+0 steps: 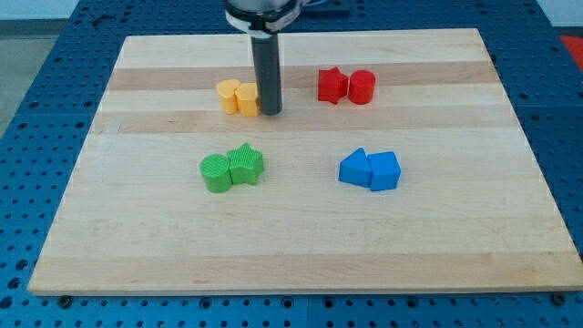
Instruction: Nudge the red circle up a bit
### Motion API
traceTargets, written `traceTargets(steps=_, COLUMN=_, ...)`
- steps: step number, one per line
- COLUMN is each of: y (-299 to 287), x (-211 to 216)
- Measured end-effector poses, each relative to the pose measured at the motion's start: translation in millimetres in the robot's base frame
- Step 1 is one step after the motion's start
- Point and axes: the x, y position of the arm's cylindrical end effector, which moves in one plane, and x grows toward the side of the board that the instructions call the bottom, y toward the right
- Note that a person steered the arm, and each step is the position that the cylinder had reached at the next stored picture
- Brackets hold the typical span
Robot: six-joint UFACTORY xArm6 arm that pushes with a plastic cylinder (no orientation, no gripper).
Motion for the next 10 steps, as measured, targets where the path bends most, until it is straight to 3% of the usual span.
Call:
traceTargets(steps=3, y=-39.9, x=-11.9)
traceTargets(steps=5, y=38.7, x=-2.8)
traceTargets(steps=7, y=119.7, x=34.2)
traceTargets(steps=10, y=141.1, x=-17.2)
